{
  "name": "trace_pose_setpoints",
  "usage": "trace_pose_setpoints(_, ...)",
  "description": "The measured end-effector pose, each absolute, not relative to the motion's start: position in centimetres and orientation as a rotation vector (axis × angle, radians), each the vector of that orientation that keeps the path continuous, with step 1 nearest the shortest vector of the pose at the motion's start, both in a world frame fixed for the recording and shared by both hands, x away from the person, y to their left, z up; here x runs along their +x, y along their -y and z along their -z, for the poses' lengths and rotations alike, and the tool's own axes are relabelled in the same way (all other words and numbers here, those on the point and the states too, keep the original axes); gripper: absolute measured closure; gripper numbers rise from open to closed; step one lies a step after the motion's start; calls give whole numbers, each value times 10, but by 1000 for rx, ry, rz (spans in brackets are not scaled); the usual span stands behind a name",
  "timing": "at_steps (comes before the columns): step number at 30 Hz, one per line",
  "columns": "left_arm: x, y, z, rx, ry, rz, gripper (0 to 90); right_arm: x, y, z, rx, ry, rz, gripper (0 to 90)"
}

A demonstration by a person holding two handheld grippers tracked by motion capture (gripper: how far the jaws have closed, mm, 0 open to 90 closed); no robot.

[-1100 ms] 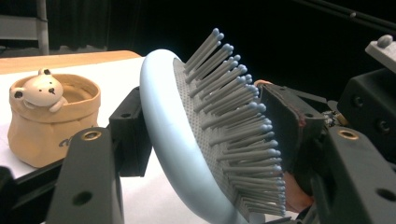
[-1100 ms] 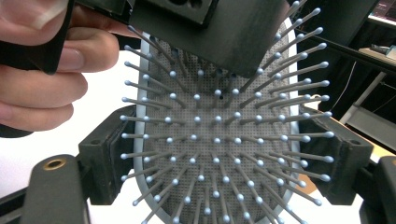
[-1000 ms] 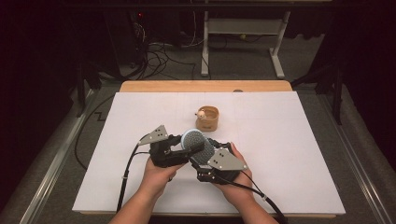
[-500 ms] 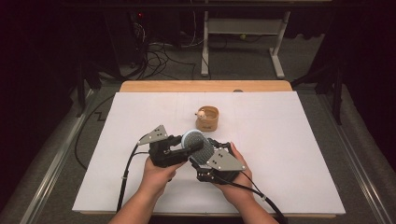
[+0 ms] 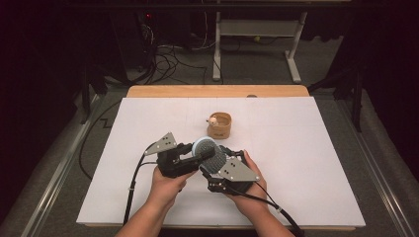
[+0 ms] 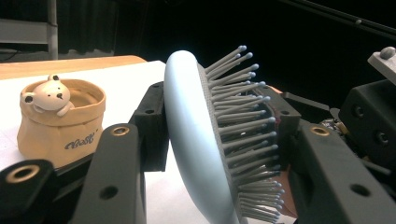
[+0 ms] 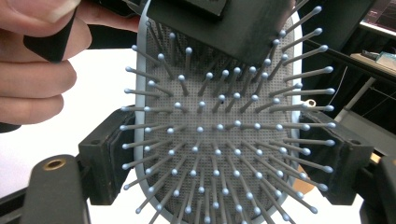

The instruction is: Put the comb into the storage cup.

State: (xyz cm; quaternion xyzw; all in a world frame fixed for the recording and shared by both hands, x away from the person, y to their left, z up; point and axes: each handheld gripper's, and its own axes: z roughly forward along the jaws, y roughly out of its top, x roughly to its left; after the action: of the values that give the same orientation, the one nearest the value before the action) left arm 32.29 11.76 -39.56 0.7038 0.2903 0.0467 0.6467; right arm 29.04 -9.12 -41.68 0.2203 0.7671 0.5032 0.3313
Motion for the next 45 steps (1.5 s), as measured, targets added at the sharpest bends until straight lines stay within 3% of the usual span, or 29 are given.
trace_pose_setpoints(39,322,-117,395,1565,-675,-95,565,290,89,415,595,-1988,-1313,197)
trace_pose_setpoints(45,321,-117,395,1562,-668,-99,568,290,88,415,622,-2013,-1319,139)
